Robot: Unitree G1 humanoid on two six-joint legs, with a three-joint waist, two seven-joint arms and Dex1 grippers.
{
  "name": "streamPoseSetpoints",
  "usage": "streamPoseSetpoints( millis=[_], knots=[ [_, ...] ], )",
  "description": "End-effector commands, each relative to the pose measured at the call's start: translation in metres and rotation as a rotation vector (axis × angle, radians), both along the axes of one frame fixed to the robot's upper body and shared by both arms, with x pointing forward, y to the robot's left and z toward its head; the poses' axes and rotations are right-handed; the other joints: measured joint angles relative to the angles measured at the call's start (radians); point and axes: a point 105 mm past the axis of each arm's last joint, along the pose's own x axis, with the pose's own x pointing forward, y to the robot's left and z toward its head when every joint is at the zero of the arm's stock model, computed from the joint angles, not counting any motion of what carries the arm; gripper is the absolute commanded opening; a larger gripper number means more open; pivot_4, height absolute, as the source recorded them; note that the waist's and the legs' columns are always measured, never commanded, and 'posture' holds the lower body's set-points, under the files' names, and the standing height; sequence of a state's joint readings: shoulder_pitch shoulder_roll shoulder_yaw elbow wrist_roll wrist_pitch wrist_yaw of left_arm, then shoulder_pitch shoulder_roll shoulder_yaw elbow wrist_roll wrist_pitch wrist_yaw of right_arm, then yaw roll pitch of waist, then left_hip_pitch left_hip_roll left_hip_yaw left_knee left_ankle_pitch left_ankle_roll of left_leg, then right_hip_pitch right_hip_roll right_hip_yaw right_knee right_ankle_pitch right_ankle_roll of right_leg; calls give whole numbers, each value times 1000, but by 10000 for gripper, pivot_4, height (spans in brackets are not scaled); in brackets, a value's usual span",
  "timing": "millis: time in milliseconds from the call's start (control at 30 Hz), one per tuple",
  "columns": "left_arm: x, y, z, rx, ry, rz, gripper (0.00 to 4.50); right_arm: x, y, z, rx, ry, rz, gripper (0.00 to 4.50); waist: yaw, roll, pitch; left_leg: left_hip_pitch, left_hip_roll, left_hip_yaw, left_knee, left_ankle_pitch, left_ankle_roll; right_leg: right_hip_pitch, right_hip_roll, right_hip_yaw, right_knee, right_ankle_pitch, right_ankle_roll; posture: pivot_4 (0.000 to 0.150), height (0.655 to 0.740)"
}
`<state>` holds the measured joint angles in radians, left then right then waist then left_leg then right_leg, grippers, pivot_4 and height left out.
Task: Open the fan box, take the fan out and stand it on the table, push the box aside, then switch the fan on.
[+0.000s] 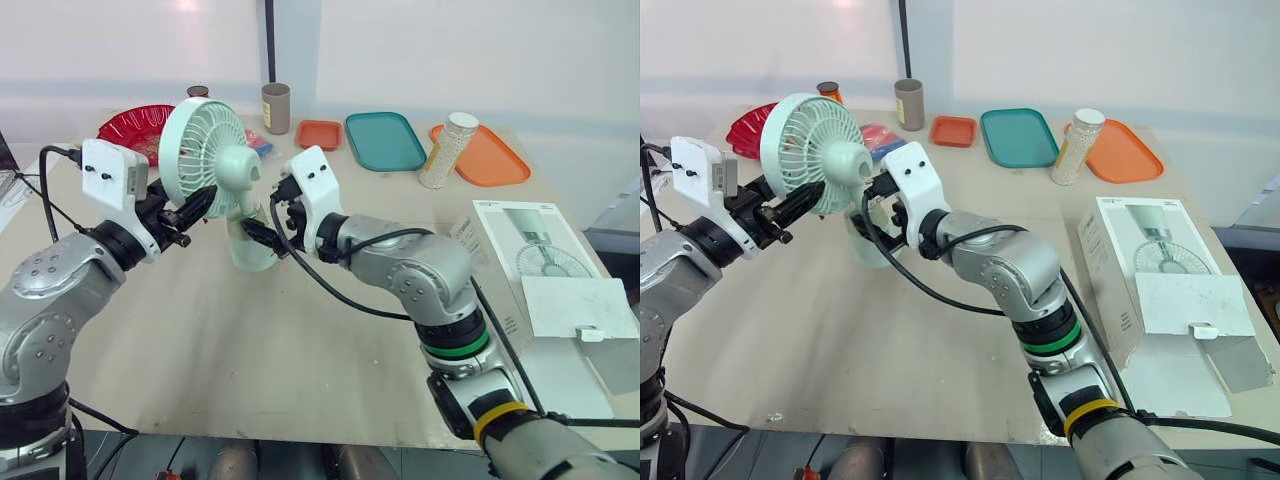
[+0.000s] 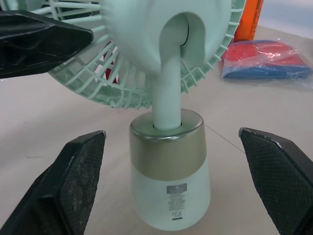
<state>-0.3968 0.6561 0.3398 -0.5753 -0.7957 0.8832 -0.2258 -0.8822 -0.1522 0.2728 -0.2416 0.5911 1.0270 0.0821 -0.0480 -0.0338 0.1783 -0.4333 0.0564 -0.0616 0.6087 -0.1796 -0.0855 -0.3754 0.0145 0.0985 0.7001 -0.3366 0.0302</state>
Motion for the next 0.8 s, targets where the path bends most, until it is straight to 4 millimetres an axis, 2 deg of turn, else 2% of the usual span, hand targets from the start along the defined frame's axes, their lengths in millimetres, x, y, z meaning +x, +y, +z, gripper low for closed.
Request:
streamPoseSetpoints(
  millis=[33,167,267,333,800],
  knots=[
    [-8,-2,19,20,-81,-10,21254,-2,5,19,39,-65,20,45000,0,0,0,0,0,0,0,0,0,0,0,0,0,0,0,1500,7400],
    [-8,-3,18,20,-79,-14,21254,0,12,21,63,-63,28,45000,0,0,0,0,0,0,0,0,0,0,0,0,0,0,0,1500,7400],
    [-8,-3,18,21,-77,-16,20830,1,15,21,69,-65,29,37819,0,0,0,0,0,0,0,0,0,0,0,0,0,0,0,1500,7400],
    [-8,-3,18,21,-78,-16,20830,3,15,21,65,-64,22,29973,0,0,0,0,0,0,0,0,0,0,0,-1,0,0,0,1500,7400],
    [-9,-3,18,17,-74,-17,20830,8,23,16,77,-39,18,29973,0,0,0,0,-1,-1,0,0,0,0,0,-1,0,0,0,1500,7400]
  ],
)
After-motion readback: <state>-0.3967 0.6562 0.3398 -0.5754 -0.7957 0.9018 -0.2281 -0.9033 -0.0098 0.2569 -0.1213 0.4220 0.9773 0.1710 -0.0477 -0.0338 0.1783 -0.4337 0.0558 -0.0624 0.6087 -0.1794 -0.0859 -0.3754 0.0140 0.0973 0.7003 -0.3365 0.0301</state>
